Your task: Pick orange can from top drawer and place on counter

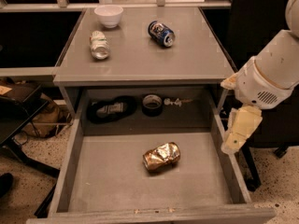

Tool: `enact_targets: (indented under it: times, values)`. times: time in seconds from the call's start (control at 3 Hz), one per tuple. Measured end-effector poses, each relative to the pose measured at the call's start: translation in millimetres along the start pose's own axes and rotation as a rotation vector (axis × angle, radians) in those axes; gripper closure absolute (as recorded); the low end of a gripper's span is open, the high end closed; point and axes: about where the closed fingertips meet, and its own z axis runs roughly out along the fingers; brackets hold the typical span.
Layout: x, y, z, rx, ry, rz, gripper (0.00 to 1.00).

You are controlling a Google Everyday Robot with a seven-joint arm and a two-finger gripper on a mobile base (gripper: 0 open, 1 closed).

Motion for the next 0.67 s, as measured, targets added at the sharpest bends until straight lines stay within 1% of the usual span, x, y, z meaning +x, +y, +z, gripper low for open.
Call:
enact_targets:
  times: [0.33, 0.67]
  values:
    - [0.0, 0.0, 0.1, 0.0, 0.0, 0.0, 0.0]
    - [-0.5, -2.9, 16.4, -0.015, -0.013, -0.003, 0.0]
